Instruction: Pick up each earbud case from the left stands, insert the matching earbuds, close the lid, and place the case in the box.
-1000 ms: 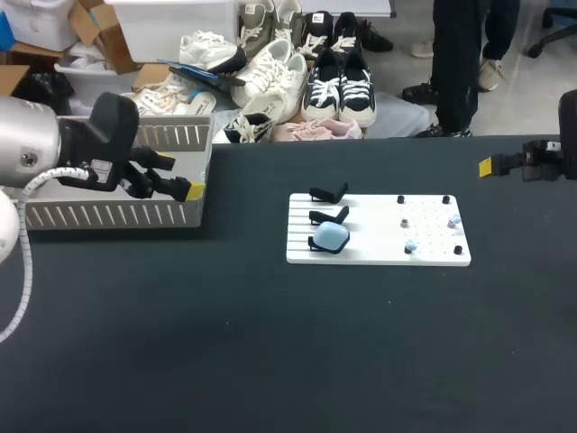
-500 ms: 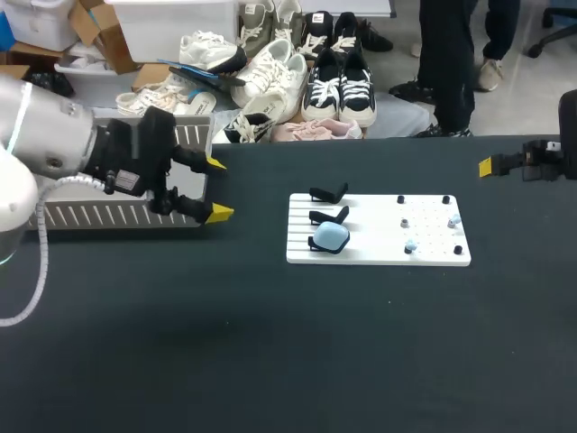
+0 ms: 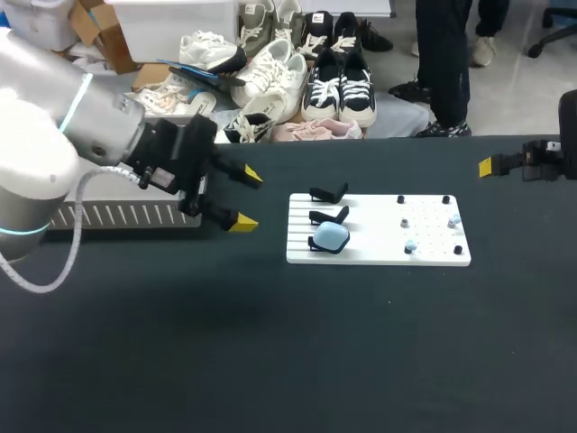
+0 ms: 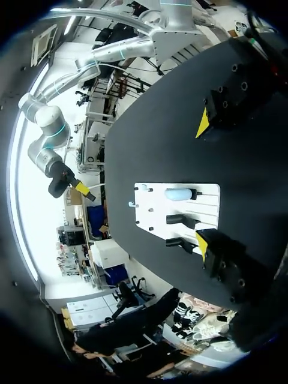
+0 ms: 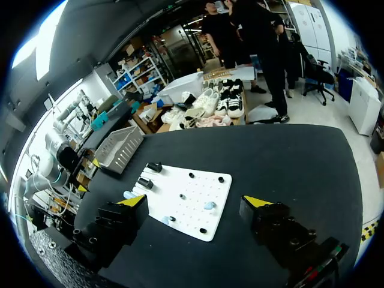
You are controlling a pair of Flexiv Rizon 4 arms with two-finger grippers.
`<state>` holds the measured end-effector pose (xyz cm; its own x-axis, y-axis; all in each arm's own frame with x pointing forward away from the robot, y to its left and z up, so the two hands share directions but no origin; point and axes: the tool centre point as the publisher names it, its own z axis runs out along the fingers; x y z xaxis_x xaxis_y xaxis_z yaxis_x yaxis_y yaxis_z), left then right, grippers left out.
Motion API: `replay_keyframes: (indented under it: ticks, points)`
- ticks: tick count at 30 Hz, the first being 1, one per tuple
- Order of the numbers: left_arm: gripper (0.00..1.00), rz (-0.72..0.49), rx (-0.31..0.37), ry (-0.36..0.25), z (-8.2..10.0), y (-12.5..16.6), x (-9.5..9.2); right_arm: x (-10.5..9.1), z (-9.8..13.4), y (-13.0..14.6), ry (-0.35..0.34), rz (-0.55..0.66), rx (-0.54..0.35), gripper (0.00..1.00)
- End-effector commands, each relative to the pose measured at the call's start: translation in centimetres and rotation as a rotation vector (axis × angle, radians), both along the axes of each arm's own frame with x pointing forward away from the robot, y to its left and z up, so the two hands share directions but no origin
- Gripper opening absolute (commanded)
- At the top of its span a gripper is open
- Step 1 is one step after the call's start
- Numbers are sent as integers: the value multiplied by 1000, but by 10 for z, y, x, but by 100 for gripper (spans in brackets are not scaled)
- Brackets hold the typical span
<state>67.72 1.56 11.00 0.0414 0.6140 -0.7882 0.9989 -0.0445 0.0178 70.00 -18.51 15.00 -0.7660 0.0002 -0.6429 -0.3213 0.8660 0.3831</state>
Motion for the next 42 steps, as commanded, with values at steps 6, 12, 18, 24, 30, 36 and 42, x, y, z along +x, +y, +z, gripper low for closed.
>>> replay_keyframes:
  ticks: [6, 12, 18, 24, 30, 36, 42]
  points:
    - [100, 36, -11, -1, -21, -28, 12, 0, 0, 0, 0, 0, 0, 100]
    - [100, 65, -13, -16, -33, -40, 14, 0, 0, 0, 0, 0, 0, 100]
    - [100, 60, -26, 16, -43, -49, 17, 0, 0, 0, 0, 0, 0, 100]
    - [100, 47, -35, 26, -50, -58, 16, 0, 0, 0, 0, 0, 0, 100]
    - [100, 49, -26, 8, -59, -71, 17, 0, 0, 0, 0, 0, 0, 100]
    - [100, 85, -31, 28, -68, -81, 21, 0, 0, 0, 0, 0, 0, 100]
    - [100, 91, -7, 21, -78, -87, 18, 0, 0, 0, 0, 0, 0, 100]
